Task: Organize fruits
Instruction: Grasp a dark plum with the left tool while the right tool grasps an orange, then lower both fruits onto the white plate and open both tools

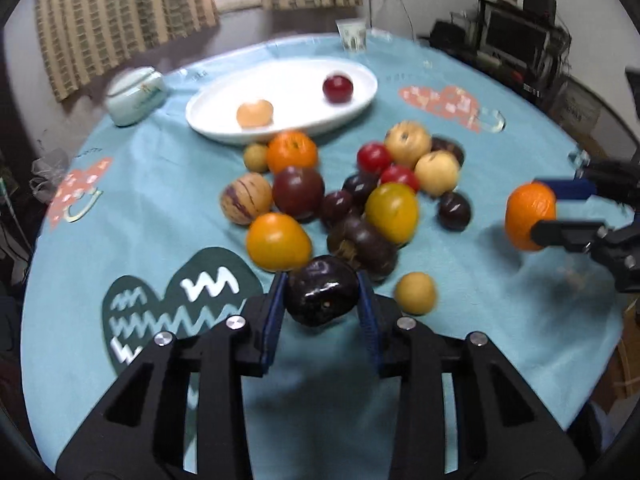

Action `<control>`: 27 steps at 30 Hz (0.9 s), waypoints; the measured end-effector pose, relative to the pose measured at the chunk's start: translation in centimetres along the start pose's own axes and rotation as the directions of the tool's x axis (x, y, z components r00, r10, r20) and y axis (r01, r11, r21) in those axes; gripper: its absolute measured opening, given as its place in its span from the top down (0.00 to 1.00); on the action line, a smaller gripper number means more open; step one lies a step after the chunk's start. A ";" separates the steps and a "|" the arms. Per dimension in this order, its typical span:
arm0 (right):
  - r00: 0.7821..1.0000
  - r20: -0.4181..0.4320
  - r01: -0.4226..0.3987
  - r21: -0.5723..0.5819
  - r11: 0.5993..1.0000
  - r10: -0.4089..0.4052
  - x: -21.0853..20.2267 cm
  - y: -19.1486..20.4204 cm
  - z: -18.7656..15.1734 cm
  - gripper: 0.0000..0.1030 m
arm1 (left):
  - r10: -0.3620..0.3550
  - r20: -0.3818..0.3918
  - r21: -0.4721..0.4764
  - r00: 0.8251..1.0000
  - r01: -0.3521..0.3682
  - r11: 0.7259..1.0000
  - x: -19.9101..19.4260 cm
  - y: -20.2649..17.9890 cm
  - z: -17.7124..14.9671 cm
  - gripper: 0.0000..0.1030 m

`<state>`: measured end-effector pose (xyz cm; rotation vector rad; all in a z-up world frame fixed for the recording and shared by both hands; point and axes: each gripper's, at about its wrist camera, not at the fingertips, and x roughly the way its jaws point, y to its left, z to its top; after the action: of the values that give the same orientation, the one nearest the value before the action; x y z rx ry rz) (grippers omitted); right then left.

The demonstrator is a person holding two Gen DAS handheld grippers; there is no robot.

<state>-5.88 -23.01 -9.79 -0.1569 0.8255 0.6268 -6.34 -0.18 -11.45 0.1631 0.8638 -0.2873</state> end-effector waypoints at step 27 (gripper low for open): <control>0.996 -0.068 0.073 0.277 0.958 -0.056 17.7 -11.8 23.2 0.56 | 0.170 -0.074 -0.159 0.983 -0.180 0.971 14.4 8.3 20.4 0.65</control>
<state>24.71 -15.96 -8.17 0.0546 0.9538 0.4398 19.91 -0.12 -9.27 0.0926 0.9222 -0.0451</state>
